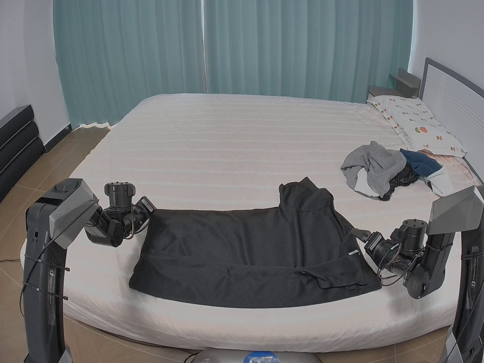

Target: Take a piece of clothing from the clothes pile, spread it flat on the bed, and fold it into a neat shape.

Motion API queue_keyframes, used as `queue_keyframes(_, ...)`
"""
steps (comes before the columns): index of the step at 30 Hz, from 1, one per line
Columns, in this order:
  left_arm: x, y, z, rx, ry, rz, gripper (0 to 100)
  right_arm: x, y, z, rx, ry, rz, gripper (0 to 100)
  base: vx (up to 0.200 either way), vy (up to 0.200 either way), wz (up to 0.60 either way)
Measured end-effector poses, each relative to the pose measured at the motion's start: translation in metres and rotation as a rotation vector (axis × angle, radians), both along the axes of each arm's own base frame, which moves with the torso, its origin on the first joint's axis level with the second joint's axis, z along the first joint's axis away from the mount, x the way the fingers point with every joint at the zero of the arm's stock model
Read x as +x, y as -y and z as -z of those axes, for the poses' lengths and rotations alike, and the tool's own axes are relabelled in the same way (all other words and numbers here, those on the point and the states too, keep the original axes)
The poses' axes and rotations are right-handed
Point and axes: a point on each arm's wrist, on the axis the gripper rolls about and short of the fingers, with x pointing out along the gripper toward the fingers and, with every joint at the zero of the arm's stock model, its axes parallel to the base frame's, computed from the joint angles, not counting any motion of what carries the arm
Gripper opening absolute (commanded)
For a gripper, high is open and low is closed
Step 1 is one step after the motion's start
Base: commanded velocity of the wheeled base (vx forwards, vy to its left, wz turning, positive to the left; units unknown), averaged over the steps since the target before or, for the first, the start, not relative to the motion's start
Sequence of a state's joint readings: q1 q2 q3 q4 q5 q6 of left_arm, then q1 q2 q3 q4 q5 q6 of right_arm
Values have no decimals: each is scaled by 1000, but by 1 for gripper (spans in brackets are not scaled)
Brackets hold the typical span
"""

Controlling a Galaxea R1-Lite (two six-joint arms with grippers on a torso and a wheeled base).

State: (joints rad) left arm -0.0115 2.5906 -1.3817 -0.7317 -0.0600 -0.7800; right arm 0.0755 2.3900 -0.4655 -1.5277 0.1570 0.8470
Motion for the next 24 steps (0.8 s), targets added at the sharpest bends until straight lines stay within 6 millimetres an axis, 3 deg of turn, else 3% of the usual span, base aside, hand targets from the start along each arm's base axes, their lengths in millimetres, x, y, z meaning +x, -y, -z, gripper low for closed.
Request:
queue_keyframes(9,-5,-1,-4,-34,12,-33,0,41,-7,-14,-91,-9,-38,100,0,0,0)
queue_keyframes(15,-9,-2,-5,-46,13,-42,0,91,-13,-37,-155,56,-64,100,0,0,0)
queue_keyframes(24,-15,-2,-5,-56,4,-49,0,155,-24,-51,-261,103,-121,100,0,0,0)
